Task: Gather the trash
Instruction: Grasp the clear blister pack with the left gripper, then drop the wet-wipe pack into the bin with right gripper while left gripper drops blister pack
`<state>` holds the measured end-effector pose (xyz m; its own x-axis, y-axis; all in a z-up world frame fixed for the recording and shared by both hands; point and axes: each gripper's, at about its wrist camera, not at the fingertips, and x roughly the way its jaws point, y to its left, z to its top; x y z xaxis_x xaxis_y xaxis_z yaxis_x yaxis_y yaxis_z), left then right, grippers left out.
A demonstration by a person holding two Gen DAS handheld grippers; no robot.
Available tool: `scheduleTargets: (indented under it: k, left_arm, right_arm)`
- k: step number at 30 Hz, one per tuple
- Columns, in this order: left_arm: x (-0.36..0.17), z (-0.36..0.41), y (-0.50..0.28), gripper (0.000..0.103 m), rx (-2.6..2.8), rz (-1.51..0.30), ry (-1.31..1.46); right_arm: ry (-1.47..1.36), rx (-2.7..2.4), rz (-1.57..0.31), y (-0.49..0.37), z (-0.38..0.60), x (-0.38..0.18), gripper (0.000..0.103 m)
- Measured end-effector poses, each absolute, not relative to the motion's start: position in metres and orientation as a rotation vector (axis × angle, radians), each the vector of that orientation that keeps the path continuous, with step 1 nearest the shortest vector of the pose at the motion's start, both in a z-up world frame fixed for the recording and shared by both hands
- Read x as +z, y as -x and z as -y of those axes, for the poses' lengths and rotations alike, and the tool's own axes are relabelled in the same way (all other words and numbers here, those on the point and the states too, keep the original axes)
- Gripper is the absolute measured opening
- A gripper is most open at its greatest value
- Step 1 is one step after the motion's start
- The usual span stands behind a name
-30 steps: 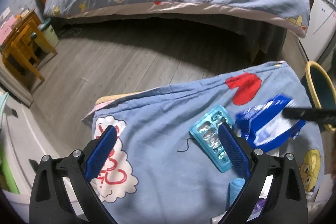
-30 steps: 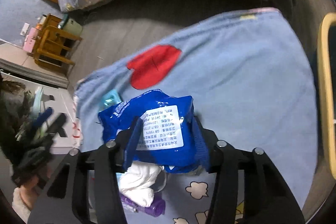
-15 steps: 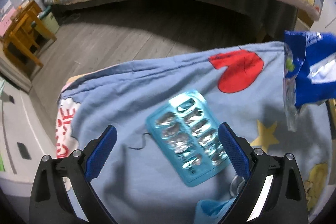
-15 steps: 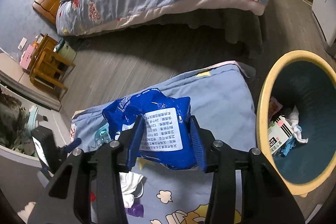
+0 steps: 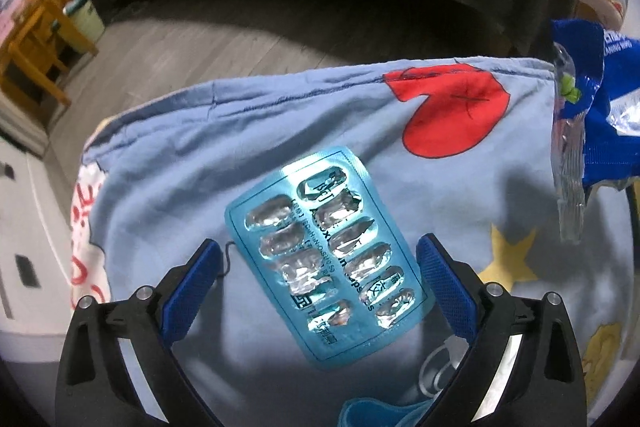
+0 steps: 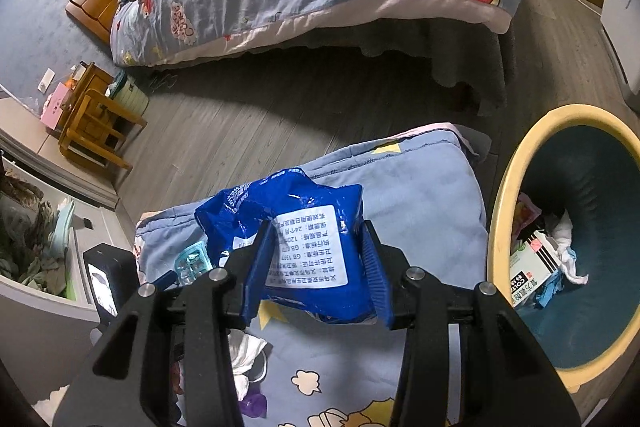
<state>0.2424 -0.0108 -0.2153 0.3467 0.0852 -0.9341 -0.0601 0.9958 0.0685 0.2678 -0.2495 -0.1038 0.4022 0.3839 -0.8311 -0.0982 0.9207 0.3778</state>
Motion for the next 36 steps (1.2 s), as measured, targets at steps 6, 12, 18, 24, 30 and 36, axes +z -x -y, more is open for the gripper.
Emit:
scheduleTargets:
  k: [6,12,18,24,30,36]
  left_arm:
    - [-0.213,0.014,-0.245,0.095,0.091,-1.208,-0.053]
    - [-0.214,0.017,-0.241,0.091,0.069,-1.226,-0.041]
    - [-0.21,0.018,-0.237,0.076,0.016,-1.238,-0.025]
    - [-0.198,0.015,-0.229,0.071,-0.006,-1.212,-0.018]
    - [-0.168,0.009,-0.222,0.071,-0.016,-1.114,0.0]
    - [-0.14,0.017,-0.206,0.071,-0.05,-1.051,-0.01]
  right_arm:
    - [-0.285,0.31,-1.116,-0.267,0.249,-0.103,0.043]
    - [-0.282,0.311,-1.114,-0.268,0.248,-0.102,0.043]
    - [-0.279,0.31,-1.104,-0.265,0.248,-0.098,0.043]
    - [-0.278,0.307,-1.08,-0.258,0.249,-0.087,0.043]
    - [-0.269,0.301,-1.06,-0.244,0.251,-0.075,0.043]
    - [-0.232,0.273,-1.025,-0.22,0.266,-0.053,0.043]
